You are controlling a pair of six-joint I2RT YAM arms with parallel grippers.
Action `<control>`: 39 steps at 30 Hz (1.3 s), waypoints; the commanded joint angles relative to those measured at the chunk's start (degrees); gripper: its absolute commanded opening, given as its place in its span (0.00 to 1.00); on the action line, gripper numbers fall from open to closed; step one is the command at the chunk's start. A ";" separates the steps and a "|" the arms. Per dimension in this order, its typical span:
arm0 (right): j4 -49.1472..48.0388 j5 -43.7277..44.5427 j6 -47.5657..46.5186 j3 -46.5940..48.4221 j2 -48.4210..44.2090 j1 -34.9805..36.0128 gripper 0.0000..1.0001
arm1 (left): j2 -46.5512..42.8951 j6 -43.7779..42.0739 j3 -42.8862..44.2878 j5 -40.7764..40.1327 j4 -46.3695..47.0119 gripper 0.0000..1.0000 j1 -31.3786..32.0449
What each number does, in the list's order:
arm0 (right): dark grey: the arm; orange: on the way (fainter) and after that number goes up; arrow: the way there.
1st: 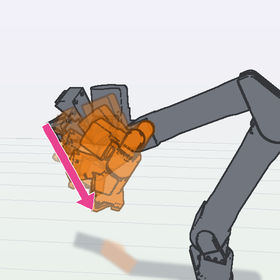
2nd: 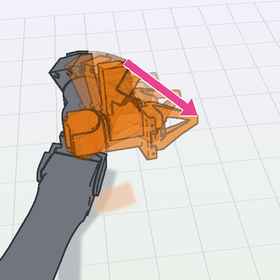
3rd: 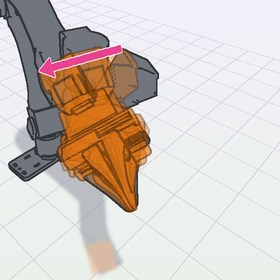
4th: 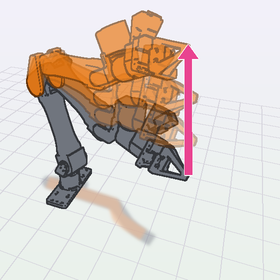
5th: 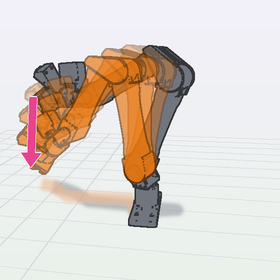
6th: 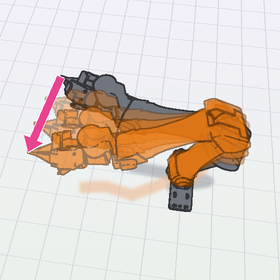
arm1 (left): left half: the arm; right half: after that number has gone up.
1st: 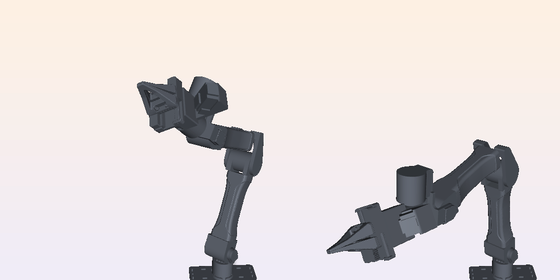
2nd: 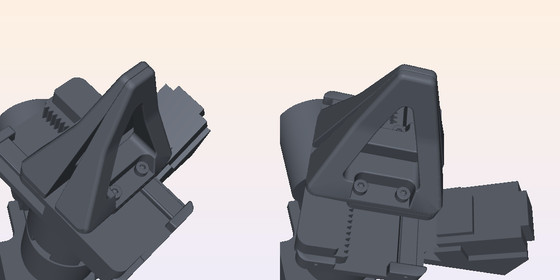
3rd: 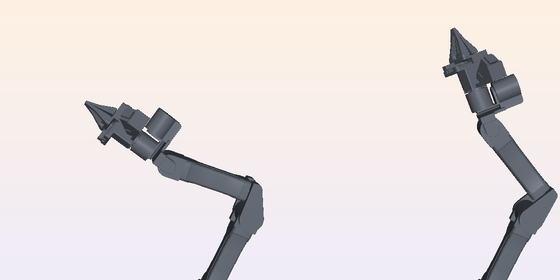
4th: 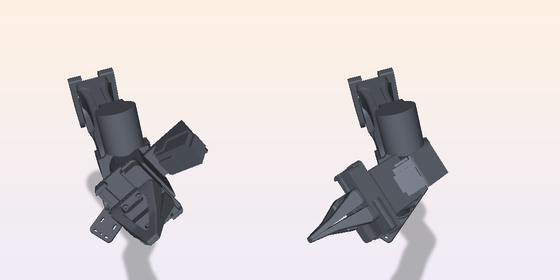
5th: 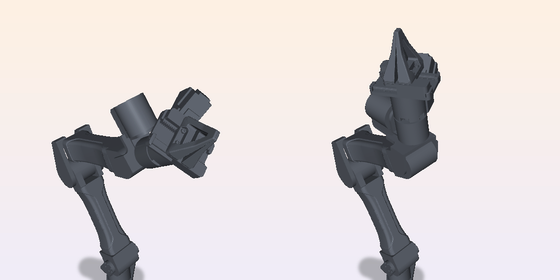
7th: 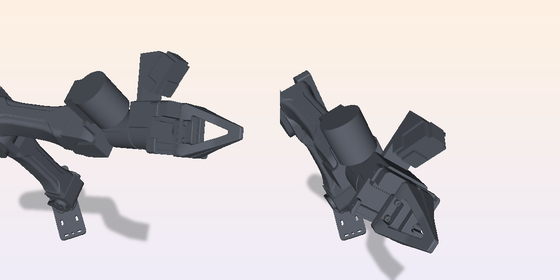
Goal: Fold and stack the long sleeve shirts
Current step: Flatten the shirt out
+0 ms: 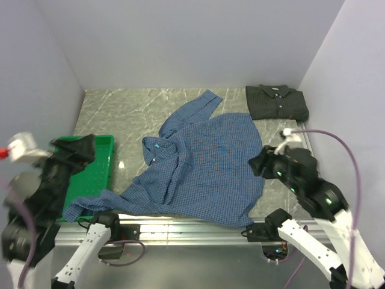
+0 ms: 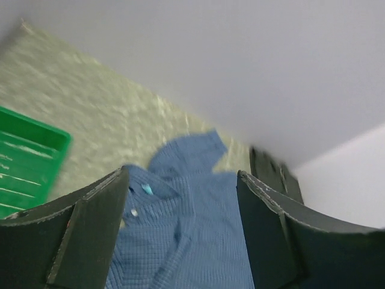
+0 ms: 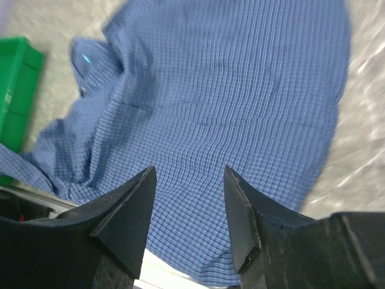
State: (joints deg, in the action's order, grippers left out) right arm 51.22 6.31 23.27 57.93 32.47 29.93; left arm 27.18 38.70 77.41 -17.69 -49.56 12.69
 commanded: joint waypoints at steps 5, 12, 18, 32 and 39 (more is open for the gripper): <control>-17.96 -4.72 11.53 -11.06 12.43 -0.66 0.57 | 14.02 4.01 -18.67 23.56 13.24 0.74 0.23; -30.73 -4.45 18.30 -17.23 25.16 -7.23 0.58 | 28.88 4.46 -25.02 24.64 23.98 0.72 2.07; -40.58 -13.94 21.03 -21.54 37.46 -16.64 0.61 | 40.13 3.58 -24.41 20.52 28.03 0.74 8.14; -44.63 -12.72 20.07 -22.42 50.77 -23.07 0.62 | 60.09 7.42 -14.48 5.49 31.19 0.73 17.90; -44.81 -13.51 19.27 -22.86 50.42 -23.25 0.62 | 66.51 10.96 -9.21 -2.16 28.12 0.69 19.57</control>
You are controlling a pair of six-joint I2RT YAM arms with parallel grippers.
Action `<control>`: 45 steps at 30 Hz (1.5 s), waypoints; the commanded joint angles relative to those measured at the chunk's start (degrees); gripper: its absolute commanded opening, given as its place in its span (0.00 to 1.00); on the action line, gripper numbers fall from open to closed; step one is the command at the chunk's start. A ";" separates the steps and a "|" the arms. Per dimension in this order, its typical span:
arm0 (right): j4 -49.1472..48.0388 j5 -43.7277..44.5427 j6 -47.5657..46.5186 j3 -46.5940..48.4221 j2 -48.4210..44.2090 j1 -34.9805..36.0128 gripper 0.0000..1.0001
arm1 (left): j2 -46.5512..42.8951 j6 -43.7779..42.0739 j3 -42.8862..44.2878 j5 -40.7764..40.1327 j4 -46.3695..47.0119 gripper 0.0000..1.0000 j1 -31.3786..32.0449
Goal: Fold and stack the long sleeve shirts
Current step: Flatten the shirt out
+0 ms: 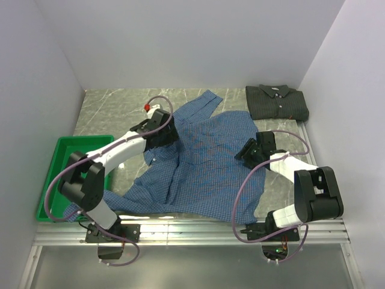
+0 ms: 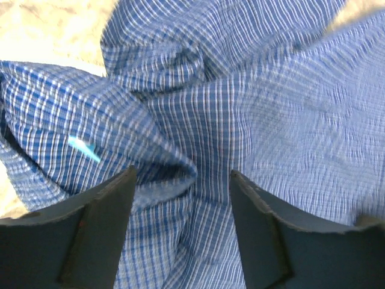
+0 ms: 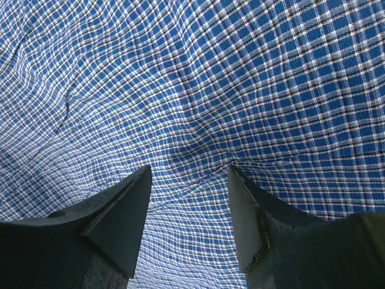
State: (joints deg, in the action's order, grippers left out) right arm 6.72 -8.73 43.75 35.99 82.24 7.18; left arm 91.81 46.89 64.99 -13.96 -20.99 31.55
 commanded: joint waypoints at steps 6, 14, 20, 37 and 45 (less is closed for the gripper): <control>-0.13 2.14 -1.82 -0.83 0.38 -0.59 0.61 | 7.15 3.90 4.70 -7.14 -1.50 0.58 1.67; 0.40 3.02 -2.44 -1.01 -0.32 -1.46 0.61 | 6.46 3.30 4.45 -12.39 -4.93 0.08 1.85; 1.36 3.64 -2.70 -0.48 -0.06 -2.96 0.61 | -2.41 1.10 0.85 -18.47 -8.80 0.00 -1.66; 6.37 4.51 -4.02 4.62 1.96 -4.89 0.61 | -26.32 1.10 -18.94 -12.94 -14.50 0.11 -22.05; 9.18 8.20 -5.95 3.83 -2.34 -4.89 0.61 | -34.68 -2.07 -21.75 -7.59 -16.63 0.20 -28.29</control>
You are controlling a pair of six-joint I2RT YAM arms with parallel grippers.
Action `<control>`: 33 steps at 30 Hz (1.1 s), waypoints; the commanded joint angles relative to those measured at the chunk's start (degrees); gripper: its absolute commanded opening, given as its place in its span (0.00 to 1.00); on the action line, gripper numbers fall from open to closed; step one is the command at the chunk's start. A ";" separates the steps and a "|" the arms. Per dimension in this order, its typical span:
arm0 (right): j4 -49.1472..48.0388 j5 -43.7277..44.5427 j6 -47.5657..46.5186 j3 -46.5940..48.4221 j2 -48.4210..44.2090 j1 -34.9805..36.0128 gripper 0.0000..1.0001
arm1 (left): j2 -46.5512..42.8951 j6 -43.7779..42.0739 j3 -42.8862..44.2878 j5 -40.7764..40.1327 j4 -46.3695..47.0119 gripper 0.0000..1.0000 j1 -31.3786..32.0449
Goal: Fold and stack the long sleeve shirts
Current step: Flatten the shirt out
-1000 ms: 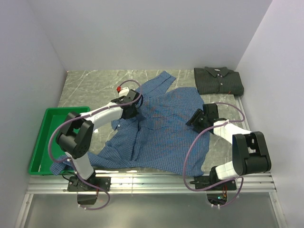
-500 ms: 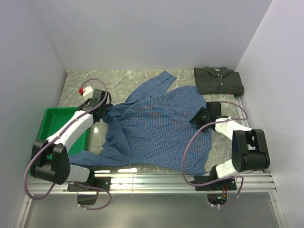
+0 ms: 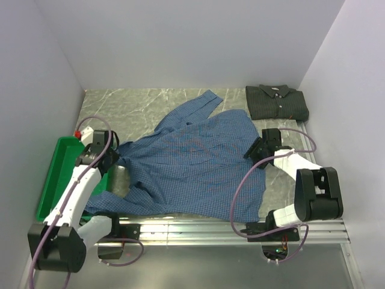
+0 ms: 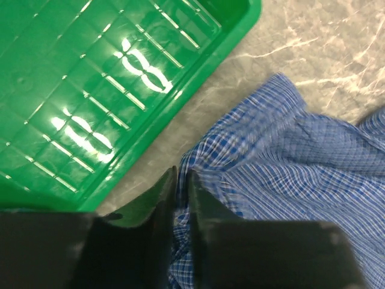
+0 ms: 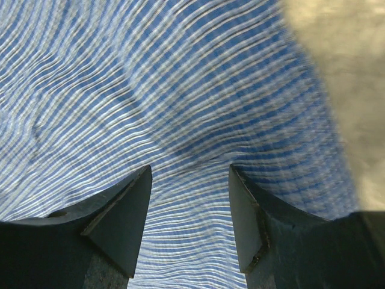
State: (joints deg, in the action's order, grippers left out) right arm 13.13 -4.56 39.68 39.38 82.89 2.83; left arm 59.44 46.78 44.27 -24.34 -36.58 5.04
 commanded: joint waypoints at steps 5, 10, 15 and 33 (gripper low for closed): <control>6.12 6.74 -4.69 1.67 -6.77 0.42 0.61 | -3.54 -3.63 1.07 8.34 -3.05 0.49 -3.10; 6.03 2.81 -11.62 5.00 -8.72 3.40 0.61 | -7.76 -10.03 4.15 14.46 1.76 0.86 -3.10; 5.42 -0.35 -13.93 12.90 -4.59 5.87 0.61 | 3.45 -12.50 10.30 26.34 8.79 0.90 -2.41; -1.70 -5.99 -7.16 30.14 18.09 5.96 0.61 | 50.05 -17.34 44.05 24.43 13.65 0.75 12.18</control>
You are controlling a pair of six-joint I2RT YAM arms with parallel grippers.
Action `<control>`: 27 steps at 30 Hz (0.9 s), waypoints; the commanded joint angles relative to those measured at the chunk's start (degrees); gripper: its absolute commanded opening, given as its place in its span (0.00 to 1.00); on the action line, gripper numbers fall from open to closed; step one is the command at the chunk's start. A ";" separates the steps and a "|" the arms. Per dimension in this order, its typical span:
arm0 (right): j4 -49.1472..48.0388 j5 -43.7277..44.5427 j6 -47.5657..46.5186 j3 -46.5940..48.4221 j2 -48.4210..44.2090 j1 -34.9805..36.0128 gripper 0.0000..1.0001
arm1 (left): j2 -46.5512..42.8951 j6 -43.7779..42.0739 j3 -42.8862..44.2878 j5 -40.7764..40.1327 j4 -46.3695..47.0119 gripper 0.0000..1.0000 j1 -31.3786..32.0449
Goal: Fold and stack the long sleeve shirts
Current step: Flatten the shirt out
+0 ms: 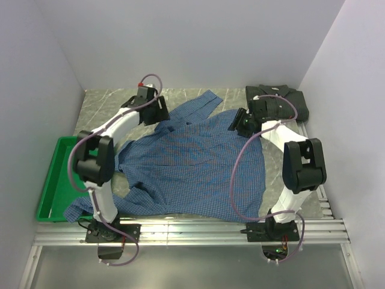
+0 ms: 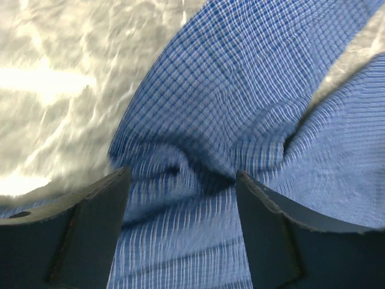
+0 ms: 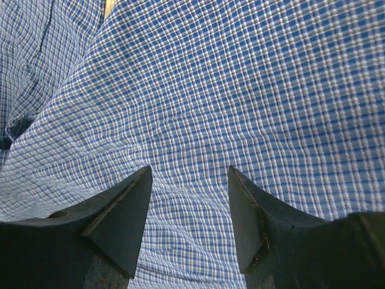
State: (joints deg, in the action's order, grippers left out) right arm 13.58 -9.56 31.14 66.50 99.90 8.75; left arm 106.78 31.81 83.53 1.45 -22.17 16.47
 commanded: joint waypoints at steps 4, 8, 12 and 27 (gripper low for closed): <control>-3.30 -1.77 1.91 3.20 3.72 0.04 0.60 | 6.86 -2.81 8.32 -5.67 -2.70 0.71 1.28; -4.00 -1.95 2.70 2.50 5.22 0.12 0.61 | 8.97 -2.98 8.23 -6.02 -2.43 0.63 2.33; -3.83 -1.77 4.10 1.79 6.45 -0.32 0.60 | 10.81 -2.90 8.23 -6.02 -2.09 0.43 2.60; -2.25 -0.55 9.12 -6.03 4.08 -4.80 0.60 | 7.65 -9.05 6.38 -20.96 6.43 0.01 -1.61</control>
State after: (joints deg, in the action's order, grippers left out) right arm 9.80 -12.19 39.46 61.89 105.54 4.99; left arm 117.97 25.39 89.36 -14.57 -20.93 17.23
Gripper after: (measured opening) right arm 0.598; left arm 0.014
